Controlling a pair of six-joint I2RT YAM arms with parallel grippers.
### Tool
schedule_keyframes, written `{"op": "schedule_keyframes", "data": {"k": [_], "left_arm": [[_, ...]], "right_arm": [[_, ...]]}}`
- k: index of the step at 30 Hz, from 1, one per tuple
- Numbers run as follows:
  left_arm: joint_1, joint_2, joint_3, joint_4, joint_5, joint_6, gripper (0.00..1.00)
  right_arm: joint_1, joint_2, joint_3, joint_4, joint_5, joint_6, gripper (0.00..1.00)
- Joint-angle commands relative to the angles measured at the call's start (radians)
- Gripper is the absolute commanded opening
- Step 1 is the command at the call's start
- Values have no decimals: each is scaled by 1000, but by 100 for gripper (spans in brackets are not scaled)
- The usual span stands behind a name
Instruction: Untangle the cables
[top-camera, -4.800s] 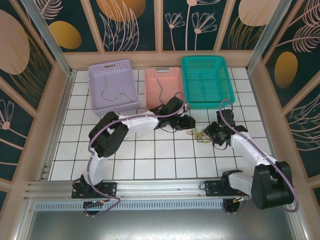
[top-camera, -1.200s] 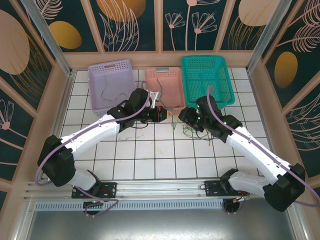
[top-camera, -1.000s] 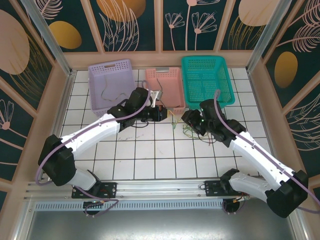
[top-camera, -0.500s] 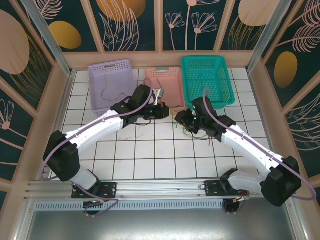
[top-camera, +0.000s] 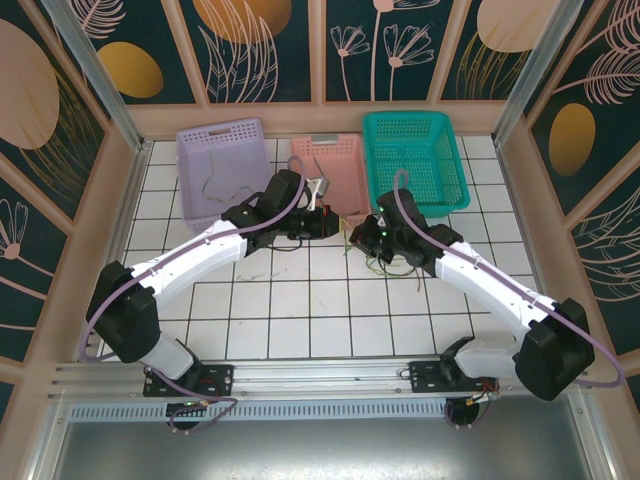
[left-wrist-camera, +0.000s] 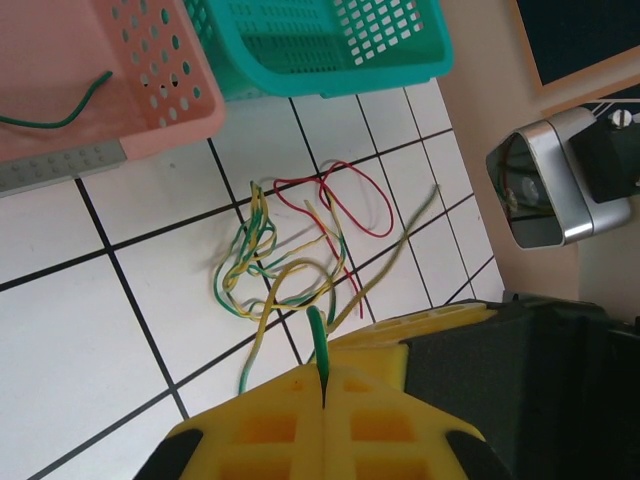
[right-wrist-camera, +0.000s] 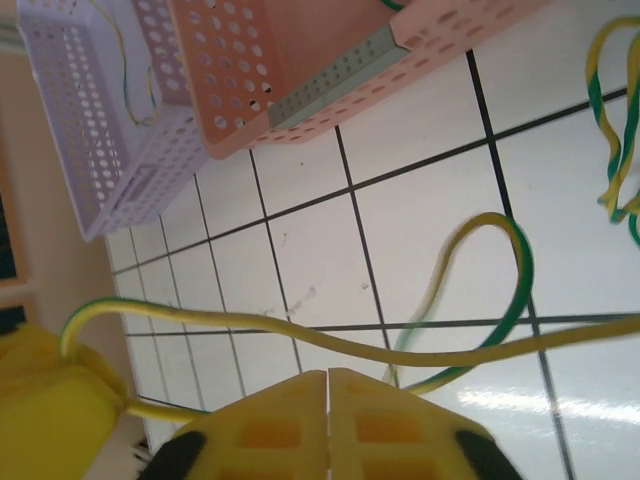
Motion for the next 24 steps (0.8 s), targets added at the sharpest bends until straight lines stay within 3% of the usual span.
{"op": "schedule_keyframes", "data": {"k": [1,7,14,24], "left_arm": [[5,18,54,-20,-29,-24,0],[62,69,193,-84,-78,-163,0],[156,153,388,-98,30,-297,0],[265,232,504,-21,92,-462,0]], "right_arm": [[13,-2,35,-8,1,-40,0],[77,-41,25,-68,62,-196,0],[241,-58,-35,-82,205,-428,0],[522,138,22,-143,508,-635,0]]}}
